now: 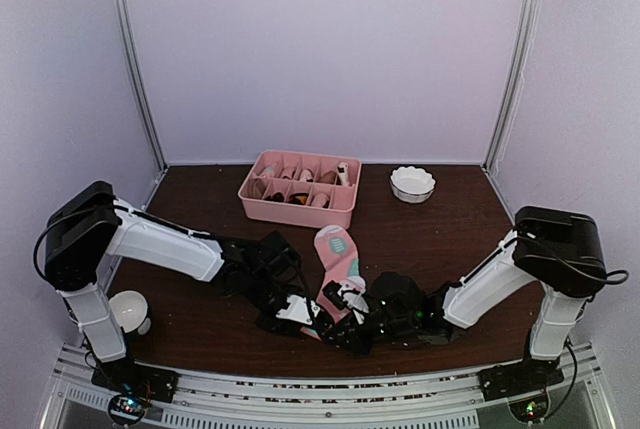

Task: Roll the socks
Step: Roll the sock at the center of the board.

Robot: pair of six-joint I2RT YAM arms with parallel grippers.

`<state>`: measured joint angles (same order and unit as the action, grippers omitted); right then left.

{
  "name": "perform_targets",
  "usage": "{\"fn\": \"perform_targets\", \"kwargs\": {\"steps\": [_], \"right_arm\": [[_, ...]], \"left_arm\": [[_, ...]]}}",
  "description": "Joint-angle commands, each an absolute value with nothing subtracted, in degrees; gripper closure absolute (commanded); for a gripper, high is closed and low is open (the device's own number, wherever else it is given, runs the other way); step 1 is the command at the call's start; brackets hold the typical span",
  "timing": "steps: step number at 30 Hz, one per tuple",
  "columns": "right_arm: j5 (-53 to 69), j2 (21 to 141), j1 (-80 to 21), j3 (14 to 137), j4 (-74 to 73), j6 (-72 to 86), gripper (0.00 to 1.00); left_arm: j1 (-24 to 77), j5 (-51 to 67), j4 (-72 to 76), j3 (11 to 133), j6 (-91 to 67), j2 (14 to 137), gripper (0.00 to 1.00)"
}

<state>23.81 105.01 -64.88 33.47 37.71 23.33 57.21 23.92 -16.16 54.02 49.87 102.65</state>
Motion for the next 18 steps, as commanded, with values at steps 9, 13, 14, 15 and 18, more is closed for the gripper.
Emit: {"fn": "perform_targets", "kwargs": {"steps": [9, 13, 14, 15, 18], "right_arm": [[25.0, 109.3, -64.7, 32.6, 25.8, 23.3, 1.00], [25.6, 109.6, -64.4, 32.8, 25.3, 23.3, 1.00], [25.7, 109.7, -64.4, 32.7, 25.5, 23.4, 1.00], [25.7, 109.9, -64.3, 32.5, 25.7, 23.7, 1.00], [25.8, 110.2, -64.3, 31.9, 27.1, 24.4, 1.00]], "left_arm": [[55.3, 16.3, -13.0, 50.1, 50.1, 93.6, 0.24], [55.4, 15.0, -16.0, 52.3, 51.2, 93.7, 0.02], [55.4, 13.1, -17.9, 53.9, 51.4, 94.0, 0.02], [55.3, 10.1, -20.5, 56.0, 51.2, 94.5, 0.02], [52.0, 1.6, -26.5, 60.8, 48.7, 94.2, 0.02]]}}
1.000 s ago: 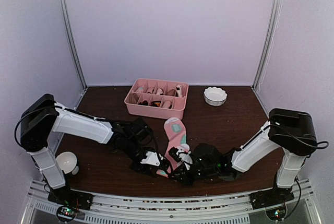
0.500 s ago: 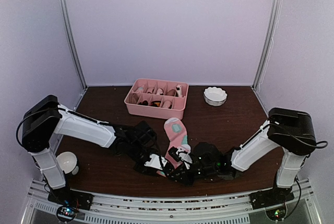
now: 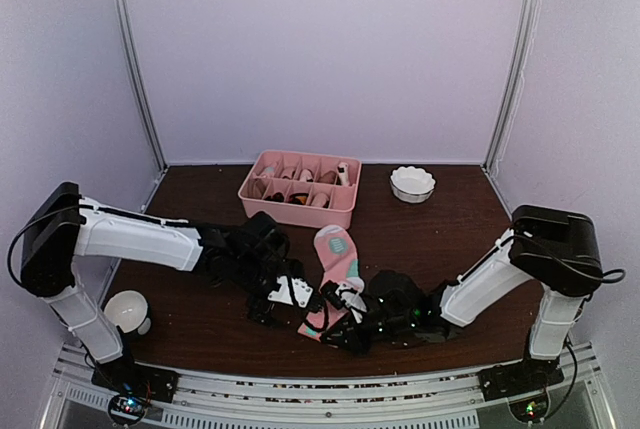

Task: Roll the socks
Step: Roll the sock at the center of the board.

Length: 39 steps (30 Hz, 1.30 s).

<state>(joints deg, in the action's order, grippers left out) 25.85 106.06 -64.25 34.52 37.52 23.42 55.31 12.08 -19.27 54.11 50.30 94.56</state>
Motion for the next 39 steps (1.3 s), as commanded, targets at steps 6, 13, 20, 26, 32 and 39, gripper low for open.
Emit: {"fn": "perform_targets", "kwargs": {"steps": [6, 13, 20, 26, 32, 39], "right_arm": [[26.3, 110.9, -64.2, 31.0, 30.0, 25.3, 1.00], [28.3, 112.5, -63.6, 31.1, 32.8, 27.8, 1.00], [31.2, 114.6, -62.5, 28.9, 38.5, 32.7, 1.00], [32.4, 114.7, -61.3, 26.8, 41.7, 35.7, 1.00], [33.0, 114.0, -61.0, 26.7, 40.7, 36.4, 1.00], [33.9, 113.6, -60.4, 27.6, 38.8, 36.2, 1.00]], "left_arm": [[29.4, 16.8, -37.3, 74.1, 32.7, 94.0, 0.02], [31.9, 31.1, -36.8, 65.1, 50.9, 87.1, 0.02], [46.4, 32.7, -30.5, 56.9, 51.4, 87.1, 0.02], [52.8, 29.2, -27.9, 55.7, 55.6, 92.6, 0.09], [58.6, 24.2, -19.3, 54.0, 54.3, 94.8, 0.18], [62.0, 20.3, -11.2, 51.1, 55.1, 95.5, 0.44]]}}
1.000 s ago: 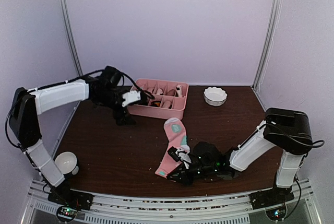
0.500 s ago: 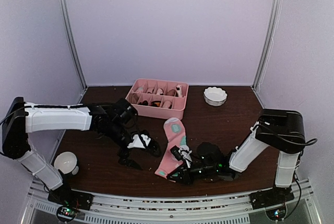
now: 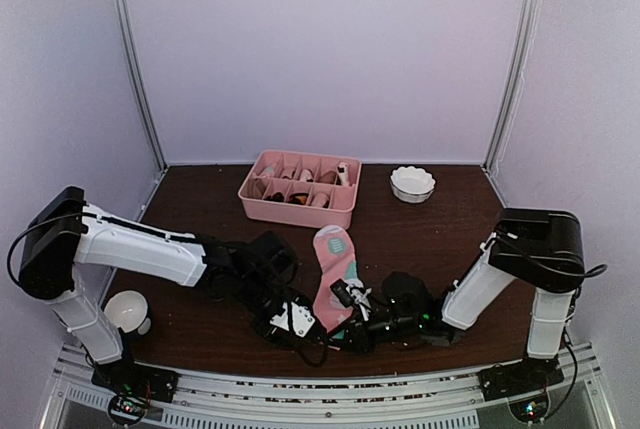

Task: Roll the socks
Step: Roll the sock at the center of the board.

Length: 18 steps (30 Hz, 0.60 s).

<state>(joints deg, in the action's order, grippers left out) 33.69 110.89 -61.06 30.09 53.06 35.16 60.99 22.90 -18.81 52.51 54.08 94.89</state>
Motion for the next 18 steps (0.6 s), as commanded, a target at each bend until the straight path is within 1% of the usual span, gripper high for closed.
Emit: {"fn": "perform_targets", "kwargs": {"steps": [1, 3, 4, 7, 12, 15, 18], "right_arm": [[34.0, 113.6, -60.3, 27.6, 38.8, 36.1, 1.00], [34.1, 113.6, -60.2, 27.5, 38.8, 36.2, 1.00], [34.2, 113.6, -60.1, 27.5, 38.8, 36.1, 1.00], [34.5, 113.5, -60.0, 27.6, 38.9, 36.2, 1.00], [35.0, 113.4, -59.8, 27.7, 38.8, 36.2, 1.00], [35.0, 113.2, -59.7, 27.4, 38.9, 36.3, 1.00], [35.3, 113.6, -59.6, 27.3, 39.4, 36.6, 1.00]], "left_arm": [[62.4, 19.9, -10.8, 50.9, 55.3, 95.9, 0.49], [63.1, 18.8, -10.3, 50.8, 55.4, 96.8, 0.61], [63.3, 18.5, -10.1, 50.7, 55.4, 97.1, 0.63], [63.4, 17.5, -9.1, 50.2, 55.2, 97.7, 0.63], [63.4, 15.9, -8.7, 50.2, 54.0, 99.3, 0.55], [63.4, 14.6, -7.9, 50.1, 53.1, 100.0, 0.55], [63.4, 14.4, -7.6, 49.8, 52.9, 100.2, 0.57]]}}
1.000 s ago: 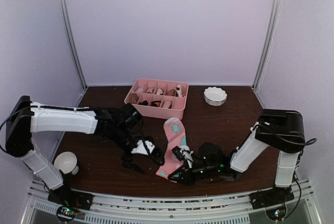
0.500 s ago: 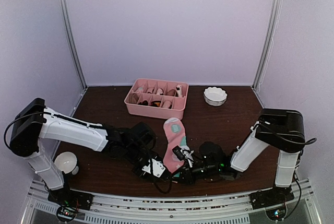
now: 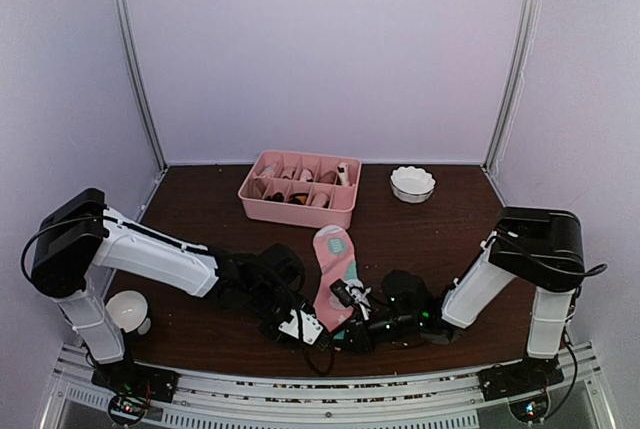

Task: Roll the socks
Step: Roll the sock at the center of the board.

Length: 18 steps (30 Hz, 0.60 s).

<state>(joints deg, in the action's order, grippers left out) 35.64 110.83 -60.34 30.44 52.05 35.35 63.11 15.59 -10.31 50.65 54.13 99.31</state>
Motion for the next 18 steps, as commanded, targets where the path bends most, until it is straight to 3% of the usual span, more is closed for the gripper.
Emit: {"fn": "perform_targets", "kwargs": {"steps": [1, 18], "right_arm": [[35.4, 113.8, -59.6, 27.4, 39.6, 36.7, 1.00], [36.6, 113.6, -59.5, 27.5, 40.4, 38.1, 1.00]], "left_arm": [[63.5, 14.3, -7.4, 49.6, 52.8, 100.2, 0.58], [65.6, 10.8, -1.3, 44.9, 51.9, 98.1, 0.65]]}}
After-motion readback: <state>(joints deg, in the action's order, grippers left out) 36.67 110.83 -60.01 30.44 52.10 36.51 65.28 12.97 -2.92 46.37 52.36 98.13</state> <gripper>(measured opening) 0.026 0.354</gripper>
